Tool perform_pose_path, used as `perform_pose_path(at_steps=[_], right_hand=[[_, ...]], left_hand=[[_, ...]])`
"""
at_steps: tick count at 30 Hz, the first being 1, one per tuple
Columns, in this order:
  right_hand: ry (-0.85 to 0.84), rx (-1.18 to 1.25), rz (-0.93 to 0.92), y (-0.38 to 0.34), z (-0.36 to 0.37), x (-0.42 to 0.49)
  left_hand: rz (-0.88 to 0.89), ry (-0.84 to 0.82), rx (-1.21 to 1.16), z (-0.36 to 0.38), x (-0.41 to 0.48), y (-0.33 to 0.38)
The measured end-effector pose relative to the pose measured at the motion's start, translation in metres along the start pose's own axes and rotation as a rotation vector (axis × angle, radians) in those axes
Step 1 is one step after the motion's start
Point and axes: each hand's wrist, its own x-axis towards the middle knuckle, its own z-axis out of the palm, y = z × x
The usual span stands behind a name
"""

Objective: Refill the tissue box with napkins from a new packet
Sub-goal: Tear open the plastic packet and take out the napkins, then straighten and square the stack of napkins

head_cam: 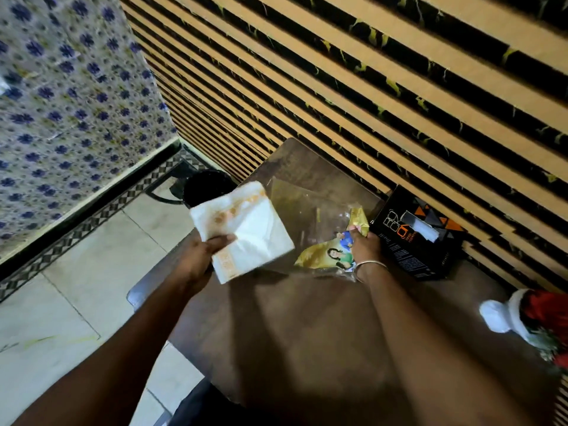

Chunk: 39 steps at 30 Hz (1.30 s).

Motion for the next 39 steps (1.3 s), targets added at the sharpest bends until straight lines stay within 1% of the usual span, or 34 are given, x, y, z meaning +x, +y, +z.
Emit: perform_pose_path(at_steps=[3,5,7,9,11,13,15,16,17,18,20,22,24,27,29,31,32,35,37,39], right_hand=[[0.070,0.031,0.054,-0.001,0.006,0.008],[0.092,0.052,0.065,-0.005,0.013,0.009],[0.096,0.052,0.069,-0.010,0.021,0.010],[0.104,0.049,0.059,-0.015,0.028,0.012],[0.129,0.030,0.046,-0.021,0.033,0.012],[0.153,0.031,0.032,-0.025,0.036,0.014],[0.148,0.029,0.036,-0.030,0.039,0.015],[0.141,0.042,0.034,-0.026,0.042,0.024],[0.142,0.054,0.034,-0.022,0.044,0.034],[0.127,0.066,0.028,-0.018,0.046,0.041],[0.053,0.081,0.015,-0.017,0.051,0.047],[0.002,0.040,-0.002,-0.034,0.051,0.029],[-0.050,0.045,-0.019,-0.038,0.052,0.026],[-0.110,0.044,-0.033,-0.041,0.051,0.021],[-0.157,0.045,-0.048,-0.037,0.046,0.021],[-0.176,0.028,-0.034,-0.034,0.039,0.017],[-0.151,0.018,-0.022,-0.030,0.036,0.018],[0.039,-0.026,-0.017,-0.025,0.028,-0.017],[0.107,-0.094,-0.019,-0.007,0.027,-0.056],[0.079,-0.101,0.039,0.026,0.028,-0.094]], left_hand=[[0.033,0.027,-0.105,-0.020,-0.006,0.021],[0.016,0.005,-0.137,-0.030,-0.016,0.033],[0.001,-0.043,-0.104,-0.036,-0.023,0.038],[-0.041,-0.032,-0.025,-0.034,-0.030,0.040],[-0.053,-0.037,-0.014,-0.035,-0.034,0.040],[-0.024,-0.006,-0.075,-0.041,-0.035,0.041],[0.062,0.039,-0.169,-0.054,-0.031,0.040],[0.086,0.035,-0.203,-0.061,-0.029,0.039],[0.081,0.001,-0.220,-0.062,-0.030,0.041],[0.042,-0.012,-0.198,-0.061,-0.031,0.043],[-0.064,-0.115,-0.045,-0.049,-0.036,0.044],[-0.150,-0.241,0.132,-0.036,-0.031,0.036],[-0.207,-0.316,0.263,-0.022,-0.019,0.022],[-0.346,-0.428,0.459,-0.010,0.003,0.000],[-0.377,-0.479,0.566,-0.008,0.015,-0.012],[-0.363,-0.483,0.663,-0.006,0.023,-0.018],[-0.344,-0.480,0.701,-0.004,0.025,-0.019],[-0.277,-0.455,0.798,0.005,0.026,-0.017],[-0.198,-0.389,0.840,0.009,0.025,-0.018],[-0.085,-0.259,0.880,0.010,0.024,-0.023]])
